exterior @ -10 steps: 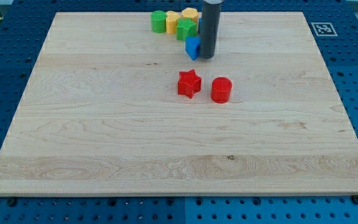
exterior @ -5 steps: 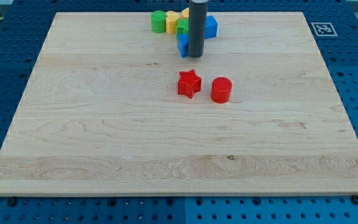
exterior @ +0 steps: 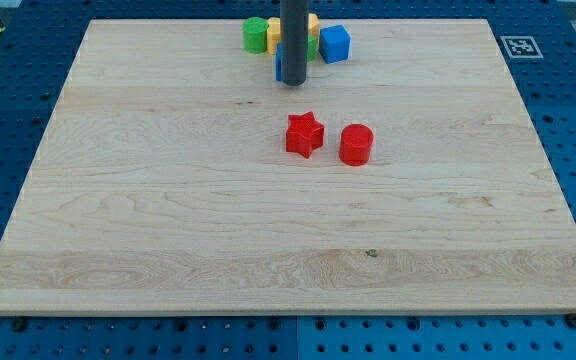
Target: Move the blue triangle closer to the group of blocks
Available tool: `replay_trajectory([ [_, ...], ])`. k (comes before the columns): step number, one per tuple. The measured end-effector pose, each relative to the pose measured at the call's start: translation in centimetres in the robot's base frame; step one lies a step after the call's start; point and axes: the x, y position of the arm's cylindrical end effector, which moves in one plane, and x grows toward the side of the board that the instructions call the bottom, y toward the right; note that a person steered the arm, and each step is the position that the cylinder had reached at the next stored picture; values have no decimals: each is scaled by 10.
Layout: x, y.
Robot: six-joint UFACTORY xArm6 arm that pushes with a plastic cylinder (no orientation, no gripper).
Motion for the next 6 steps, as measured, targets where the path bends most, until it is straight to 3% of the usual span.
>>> replay_trajectory([
  [6,-8,-25],
])
